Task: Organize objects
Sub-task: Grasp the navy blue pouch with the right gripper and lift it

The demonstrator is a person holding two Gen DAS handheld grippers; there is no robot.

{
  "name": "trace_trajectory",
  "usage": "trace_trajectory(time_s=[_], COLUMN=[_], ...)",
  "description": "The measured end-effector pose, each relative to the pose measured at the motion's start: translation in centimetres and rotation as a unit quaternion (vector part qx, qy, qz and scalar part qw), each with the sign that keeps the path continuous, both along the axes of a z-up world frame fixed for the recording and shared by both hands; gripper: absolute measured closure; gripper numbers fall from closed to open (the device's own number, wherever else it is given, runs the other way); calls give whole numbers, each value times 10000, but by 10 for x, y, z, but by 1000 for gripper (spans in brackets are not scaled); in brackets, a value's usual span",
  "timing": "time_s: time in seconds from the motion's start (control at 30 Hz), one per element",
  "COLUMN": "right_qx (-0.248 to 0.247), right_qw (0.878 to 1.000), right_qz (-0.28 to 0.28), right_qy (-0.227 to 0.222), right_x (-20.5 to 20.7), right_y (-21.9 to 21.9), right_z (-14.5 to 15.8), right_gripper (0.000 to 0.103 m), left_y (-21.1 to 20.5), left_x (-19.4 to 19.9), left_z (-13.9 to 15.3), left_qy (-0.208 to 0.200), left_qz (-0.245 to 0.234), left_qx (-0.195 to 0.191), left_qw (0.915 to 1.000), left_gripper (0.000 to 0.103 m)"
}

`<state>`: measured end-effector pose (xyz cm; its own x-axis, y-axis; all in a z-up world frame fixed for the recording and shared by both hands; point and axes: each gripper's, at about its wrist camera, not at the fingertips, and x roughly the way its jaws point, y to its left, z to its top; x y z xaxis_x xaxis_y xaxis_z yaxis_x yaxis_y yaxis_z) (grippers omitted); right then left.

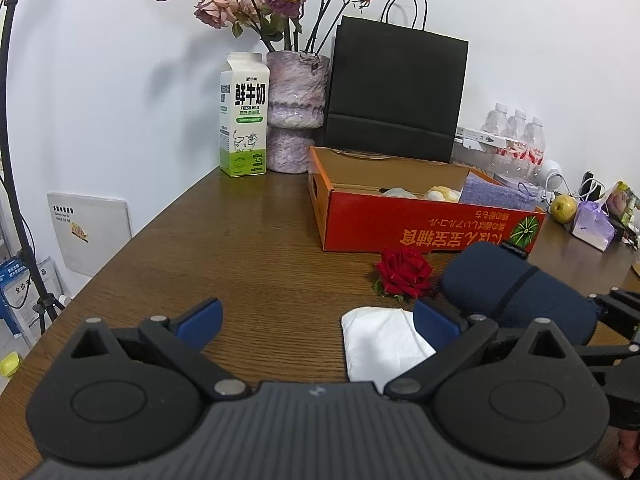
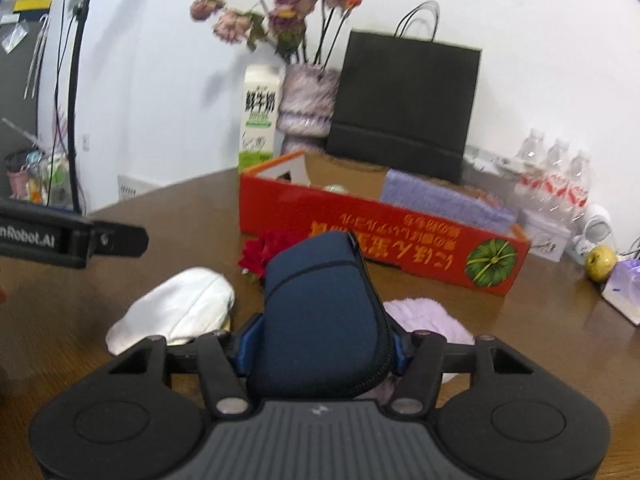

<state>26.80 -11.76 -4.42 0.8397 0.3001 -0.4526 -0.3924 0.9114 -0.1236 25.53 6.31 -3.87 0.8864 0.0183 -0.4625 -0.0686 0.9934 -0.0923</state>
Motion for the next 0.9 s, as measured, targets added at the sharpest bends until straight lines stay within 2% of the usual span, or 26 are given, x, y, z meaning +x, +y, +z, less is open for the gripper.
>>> trace_trajectory(time_s=[0.13, 0.23, 0.27, 0.5, 0.57, 0.77, 0.83, 0.9], right_qx=[-9, 37, 54, 329, 347, 319, 290, 279], right_qw=[9992, 9982, 9985, 9991, 9992, 9984, 9979, 9978], right_qz=[-158, -199, -167, -144, -181, -42, 31, 108], right_qy=[-370, -566, -527, -222, -91, 455, 579, 598], right_x=[-10, -16, -16, -10, -5, 16, 22, 22], right_y=[-2, -4, -5, -15, -16, -10, -8, -6], right_z=[4, 7, 7, 6, 5, -2, -5, -6], right_gripper=[53, 74, 75, 72, 59, 41, 42, 52], left_y=[2, 3, 3, 4, 4, 4, 4, 4], left_x=[1, 2, 3, 4, 4, 4, 4, 5], left_z=[0, -1, -2, -4, -4, -4, -4, -4], left_qy=[-1, 32, 46, 92, 98, 102, 104, 114], left_qz=[34, 70, 80, 128, 131, 135, 134, 134], left_qx=[-41, -94, -99, -86, -89, -90, -87, -87], left_qw=[10000, 9999, 9999, 9998, 9998, 9998, 9998, 9998], left_gripper=[0, 0, 0, 0, 0, 0, 0, 0])
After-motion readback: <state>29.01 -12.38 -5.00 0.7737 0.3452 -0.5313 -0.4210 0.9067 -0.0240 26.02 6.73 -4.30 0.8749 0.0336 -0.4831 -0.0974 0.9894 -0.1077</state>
